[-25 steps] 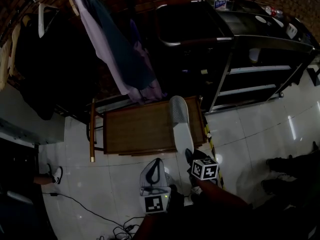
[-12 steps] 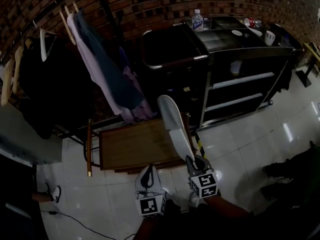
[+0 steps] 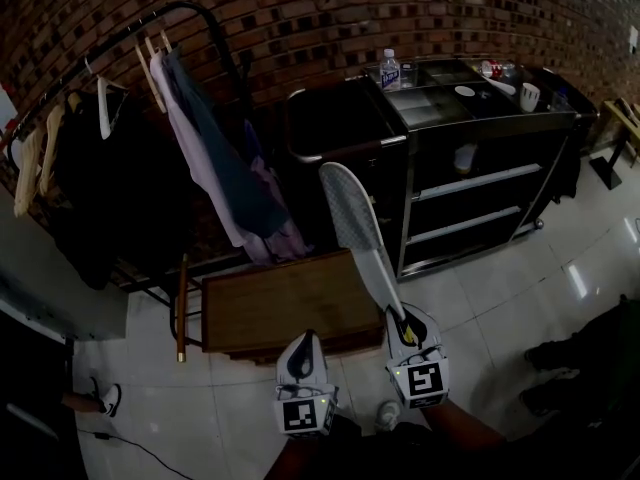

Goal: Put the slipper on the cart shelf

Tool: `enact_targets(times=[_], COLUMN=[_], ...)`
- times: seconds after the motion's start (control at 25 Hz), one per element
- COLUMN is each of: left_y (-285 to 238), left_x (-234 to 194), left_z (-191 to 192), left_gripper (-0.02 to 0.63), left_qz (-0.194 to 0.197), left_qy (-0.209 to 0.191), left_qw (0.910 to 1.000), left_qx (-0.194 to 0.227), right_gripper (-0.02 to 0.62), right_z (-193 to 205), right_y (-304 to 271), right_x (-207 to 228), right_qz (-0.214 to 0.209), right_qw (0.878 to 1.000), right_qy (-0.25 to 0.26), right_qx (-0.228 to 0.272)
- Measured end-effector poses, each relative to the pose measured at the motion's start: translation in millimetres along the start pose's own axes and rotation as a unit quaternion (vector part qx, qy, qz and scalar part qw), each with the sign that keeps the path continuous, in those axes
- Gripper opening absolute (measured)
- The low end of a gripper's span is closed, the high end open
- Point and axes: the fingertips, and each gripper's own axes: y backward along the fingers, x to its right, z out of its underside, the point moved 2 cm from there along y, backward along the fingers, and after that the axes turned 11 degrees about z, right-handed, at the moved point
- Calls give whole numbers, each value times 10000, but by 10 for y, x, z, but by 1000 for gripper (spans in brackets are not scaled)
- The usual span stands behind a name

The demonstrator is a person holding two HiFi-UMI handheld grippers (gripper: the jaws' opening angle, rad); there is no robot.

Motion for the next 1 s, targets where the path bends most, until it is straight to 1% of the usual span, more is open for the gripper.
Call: enact_targets(times=[0.08, 0.2, 0.28, 0.44, 0.6, 0.8, 0.88, 1.0], left_y=[-5, -4, -39, -135, -217, -352, -403, -534], left_x=[26, 26, 12, -53, -148, -213, -187, -108], left_z=[-39, -62, -55, -47, -66, -66, -30, 71], left_gripper=[15, 17, 17, 17, 17, 17, 17, 17], left_qz=[-20, -18, 80, 290, 487, 719, 778, 823], left_qy=[-50, 22, 18, 53, 131, 68, 79, 110], left_qw=[10000, 10000, 9999, 9996, 9987, 9973, 9969, 9965], left_qx=[10, 46, 61, 40, 27, 110, 53, -82], right_gripper=[44, 46, 46, 46, 46, 46, 46, 46], right_z=[-32, 18, 83, -20, -63, 106, 205, 378], right_y=[30, 71, 79, 60, -15, -46, -28, 8], right_x=[10, 23, 47, 31, 16, 59, 135, 368], right_qz=[-9, 2, 75, 209, 389, 657, 766, 941], right_qw=[10000, 10000, 9999, 9990, 9981, 9958, 9943, 9912], right_qy=[52, 4, -48, 334, 394, 405, 413, 435], right_qx=[33, -48, -139, -188, -281, -496, -620, -820])
